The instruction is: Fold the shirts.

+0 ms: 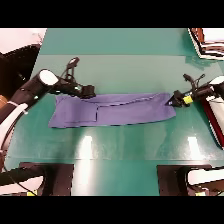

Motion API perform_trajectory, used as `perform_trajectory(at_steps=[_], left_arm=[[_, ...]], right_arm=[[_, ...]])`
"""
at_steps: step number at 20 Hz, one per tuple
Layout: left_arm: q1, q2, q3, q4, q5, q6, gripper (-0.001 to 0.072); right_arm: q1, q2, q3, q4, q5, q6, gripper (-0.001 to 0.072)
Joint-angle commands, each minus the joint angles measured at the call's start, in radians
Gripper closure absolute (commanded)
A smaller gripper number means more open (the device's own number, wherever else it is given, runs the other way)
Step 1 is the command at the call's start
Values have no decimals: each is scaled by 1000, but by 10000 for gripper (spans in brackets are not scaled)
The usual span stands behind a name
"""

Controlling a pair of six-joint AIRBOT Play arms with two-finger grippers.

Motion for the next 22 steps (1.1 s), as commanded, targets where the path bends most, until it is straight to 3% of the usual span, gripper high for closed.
perform_trajectory(at_steps=[1, 4, 10, 17, 22], left_arm=[[-90, -125, 102, -2, 35, -13, 686], [-150, -246, 201, -2, 31, -38, 686], [-217, -373, 273, -2, 37, -46, 686], [-221, -383, 278, -36, 92, -56, 686], [-92, -259, 285, 94, -47, -62, 686]], right_arm=[[19, 96, 108, 131, 58, -1, 697], [64, 189, 229, 259, 67, 22, 697], [285, 226, 454, 263, 49, 79, 697], [469, 210, 492, 254, -7, 77, 697], [568, 148, 492, 253, -35, 77, 696]])
